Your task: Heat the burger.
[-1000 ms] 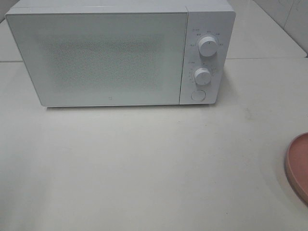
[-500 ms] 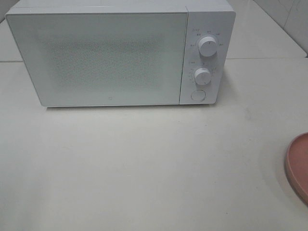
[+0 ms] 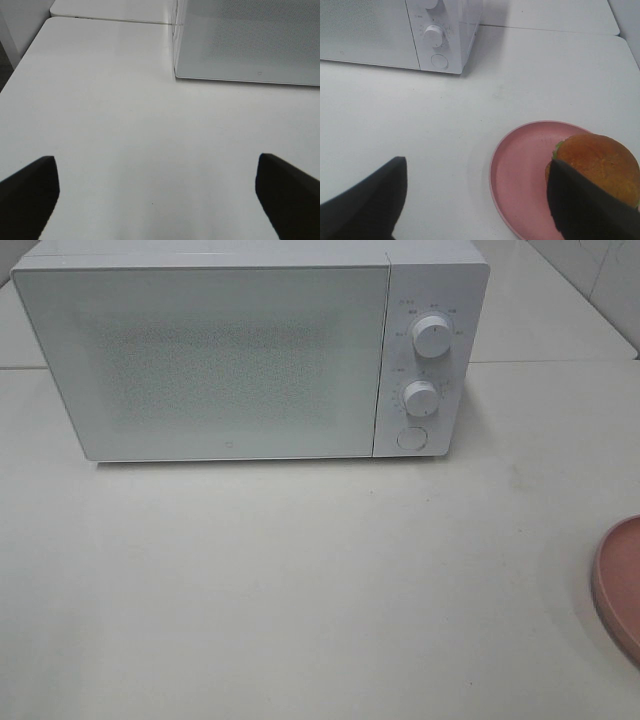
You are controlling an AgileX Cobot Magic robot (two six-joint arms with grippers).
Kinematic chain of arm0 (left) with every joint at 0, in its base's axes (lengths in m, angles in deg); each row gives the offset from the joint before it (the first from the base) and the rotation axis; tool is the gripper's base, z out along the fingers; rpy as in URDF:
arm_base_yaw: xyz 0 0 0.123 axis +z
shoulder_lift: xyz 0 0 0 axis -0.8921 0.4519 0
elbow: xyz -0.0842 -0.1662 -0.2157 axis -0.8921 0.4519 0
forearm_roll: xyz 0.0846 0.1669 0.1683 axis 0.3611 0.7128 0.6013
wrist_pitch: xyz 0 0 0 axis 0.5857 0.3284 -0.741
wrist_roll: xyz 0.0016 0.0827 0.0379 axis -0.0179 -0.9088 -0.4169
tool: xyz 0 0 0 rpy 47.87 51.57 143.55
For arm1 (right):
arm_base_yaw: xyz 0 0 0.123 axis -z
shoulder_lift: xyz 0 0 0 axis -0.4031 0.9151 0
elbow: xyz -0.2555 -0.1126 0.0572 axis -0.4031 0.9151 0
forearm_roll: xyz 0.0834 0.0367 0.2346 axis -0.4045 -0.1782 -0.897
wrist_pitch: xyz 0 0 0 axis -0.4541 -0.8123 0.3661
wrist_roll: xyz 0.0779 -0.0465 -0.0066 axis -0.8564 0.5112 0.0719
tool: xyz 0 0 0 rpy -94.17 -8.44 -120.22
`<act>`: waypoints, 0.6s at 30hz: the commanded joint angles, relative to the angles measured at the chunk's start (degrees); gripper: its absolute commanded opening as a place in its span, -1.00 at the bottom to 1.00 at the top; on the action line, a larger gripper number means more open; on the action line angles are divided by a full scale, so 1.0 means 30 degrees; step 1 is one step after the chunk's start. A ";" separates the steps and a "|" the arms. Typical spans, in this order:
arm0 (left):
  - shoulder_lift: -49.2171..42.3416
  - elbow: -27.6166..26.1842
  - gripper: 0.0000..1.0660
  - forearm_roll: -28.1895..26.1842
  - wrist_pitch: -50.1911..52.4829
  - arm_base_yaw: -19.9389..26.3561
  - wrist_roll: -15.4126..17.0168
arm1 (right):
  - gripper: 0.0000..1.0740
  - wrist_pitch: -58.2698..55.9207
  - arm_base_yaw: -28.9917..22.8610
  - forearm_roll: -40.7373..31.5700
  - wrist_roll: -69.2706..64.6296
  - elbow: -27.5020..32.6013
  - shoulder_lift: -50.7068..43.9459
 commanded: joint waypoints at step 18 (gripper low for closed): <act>-0.0344 0.0076 0.89 -0.0153 0.0172 0.0095 -0.0095 | 0.41 0.0191 0.0115 -0.0076 -0.0057 0.0057 -0.0516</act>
